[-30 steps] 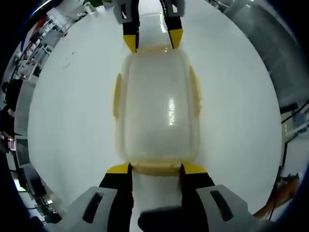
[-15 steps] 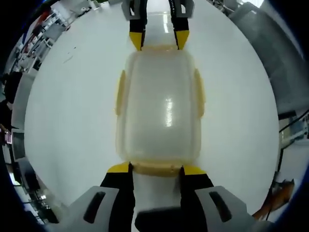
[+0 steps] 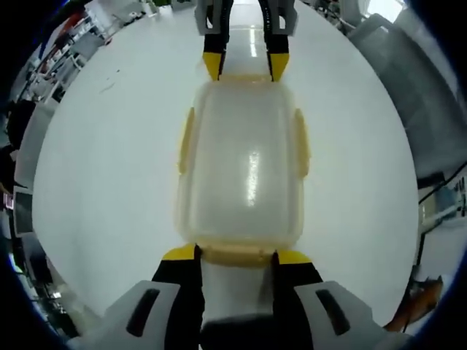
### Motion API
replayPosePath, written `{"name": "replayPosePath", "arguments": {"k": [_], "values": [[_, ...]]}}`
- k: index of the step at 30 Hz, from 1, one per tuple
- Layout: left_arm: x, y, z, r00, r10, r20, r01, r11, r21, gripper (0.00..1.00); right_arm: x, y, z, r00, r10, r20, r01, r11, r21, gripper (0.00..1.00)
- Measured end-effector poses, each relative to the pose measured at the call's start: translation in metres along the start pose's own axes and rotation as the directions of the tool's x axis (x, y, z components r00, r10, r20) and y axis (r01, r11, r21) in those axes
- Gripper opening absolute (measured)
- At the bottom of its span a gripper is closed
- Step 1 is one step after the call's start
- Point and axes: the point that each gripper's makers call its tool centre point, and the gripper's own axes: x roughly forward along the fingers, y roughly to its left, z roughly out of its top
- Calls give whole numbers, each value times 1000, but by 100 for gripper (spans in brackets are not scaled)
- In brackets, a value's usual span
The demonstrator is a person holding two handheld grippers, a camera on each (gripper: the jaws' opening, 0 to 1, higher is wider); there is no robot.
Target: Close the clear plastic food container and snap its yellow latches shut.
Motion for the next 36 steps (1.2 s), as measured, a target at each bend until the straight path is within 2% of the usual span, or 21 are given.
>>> {"name": "replayPosePath", "arguments": {"k": [8, 13, 22, 36], "values": [[-2, -1, 3, 1000, 6, -3, -6, 1000, 18, 34, -2, 0, 0, 1000, -17, 0, 17, 1000, 1, 34], [-4, -2, 0, 999, -1, -36, 2, 1000, 8, 34, -14, -3, 7, 999, -29, 38, 30, 999, -32, 34], [-16, -6, 9, 999, 12, -36, -11, 1000, 20, 34, -22, 2, 4, 999, -24, 37, 25, 999, -30, 33], [-50, 1, 24, 997, 74, -29, -73, 996, 48, 34, -53, -1, 10, 996, -55, 76, 58, 998, -38, 34]]}}
